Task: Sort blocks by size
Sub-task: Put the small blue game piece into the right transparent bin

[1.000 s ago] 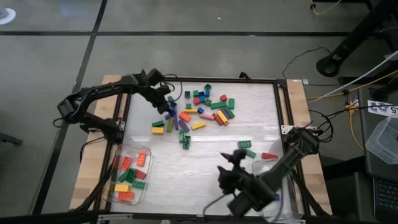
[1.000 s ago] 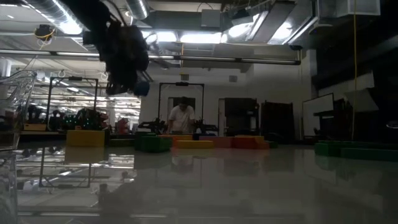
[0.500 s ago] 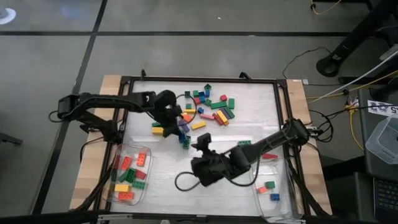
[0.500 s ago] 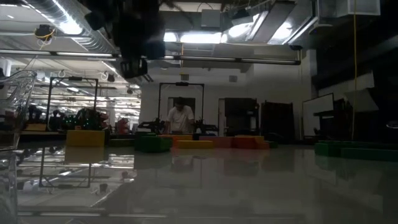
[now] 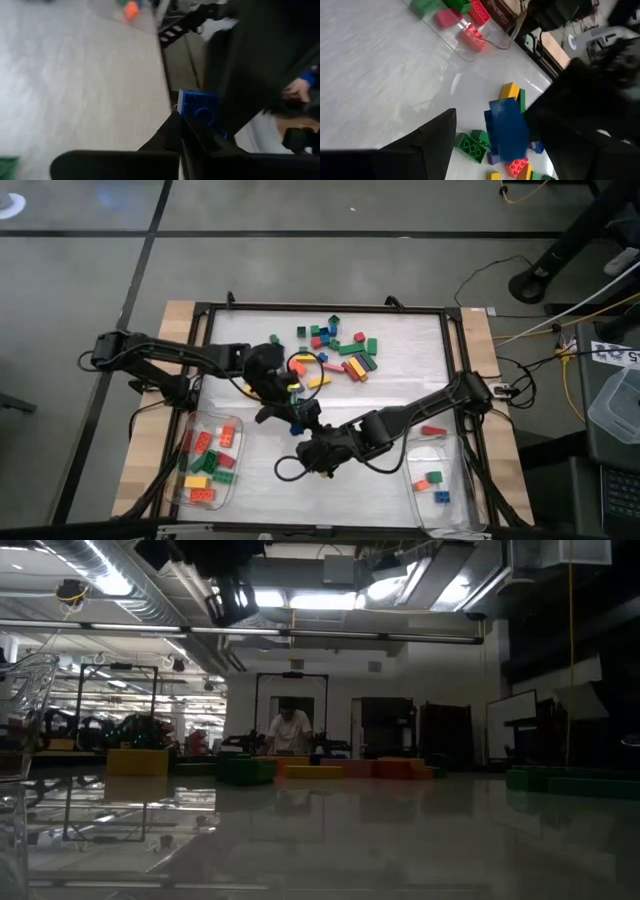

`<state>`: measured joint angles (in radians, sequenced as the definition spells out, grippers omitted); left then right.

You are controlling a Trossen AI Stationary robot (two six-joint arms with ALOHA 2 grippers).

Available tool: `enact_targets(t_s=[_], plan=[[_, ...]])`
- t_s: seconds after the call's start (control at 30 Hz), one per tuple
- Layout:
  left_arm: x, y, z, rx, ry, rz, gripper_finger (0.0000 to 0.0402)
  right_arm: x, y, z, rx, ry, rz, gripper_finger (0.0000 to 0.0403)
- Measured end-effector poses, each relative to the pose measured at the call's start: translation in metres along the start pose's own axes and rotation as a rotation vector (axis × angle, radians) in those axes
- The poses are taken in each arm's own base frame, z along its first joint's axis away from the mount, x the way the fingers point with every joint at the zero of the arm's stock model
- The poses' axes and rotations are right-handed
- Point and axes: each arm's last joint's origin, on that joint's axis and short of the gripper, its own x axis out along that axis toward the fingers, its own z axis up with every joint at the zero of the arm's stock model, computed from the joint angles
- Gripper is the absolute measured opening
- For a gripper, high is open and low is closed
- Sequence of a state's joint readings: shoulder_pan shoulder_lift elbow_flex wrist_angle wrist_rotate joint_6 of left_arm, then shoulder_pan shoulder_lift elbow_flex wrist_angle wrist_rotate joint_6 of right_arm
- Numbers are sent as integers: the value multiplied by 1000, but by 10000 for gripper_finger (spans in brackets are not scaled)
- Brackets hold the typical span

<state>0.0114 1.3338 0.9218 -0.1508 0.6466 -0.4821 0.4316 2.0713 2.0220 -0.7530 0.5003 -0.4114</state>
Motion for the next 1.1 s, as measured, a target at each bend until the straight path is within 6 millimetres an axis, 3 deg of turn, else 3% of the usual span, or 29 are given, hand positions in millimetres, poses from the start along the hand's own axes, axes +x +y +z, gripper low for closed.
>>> enact_targets(t_s=[0.57,0.7,1.0,1.1], plan=[[7,-10,-3,48,12,-41,0,13,8,2,-40,-11,11,268],[8,-11,-4,53,15,-47,0,13,7,2,-35,-19,8,230],[10,-15,-6,60,23,-53,0,13,7,3,-30,-25,5,102],[10,-15,-6,59,23,-53,0,13,7,3,-31,-24,6,91]])
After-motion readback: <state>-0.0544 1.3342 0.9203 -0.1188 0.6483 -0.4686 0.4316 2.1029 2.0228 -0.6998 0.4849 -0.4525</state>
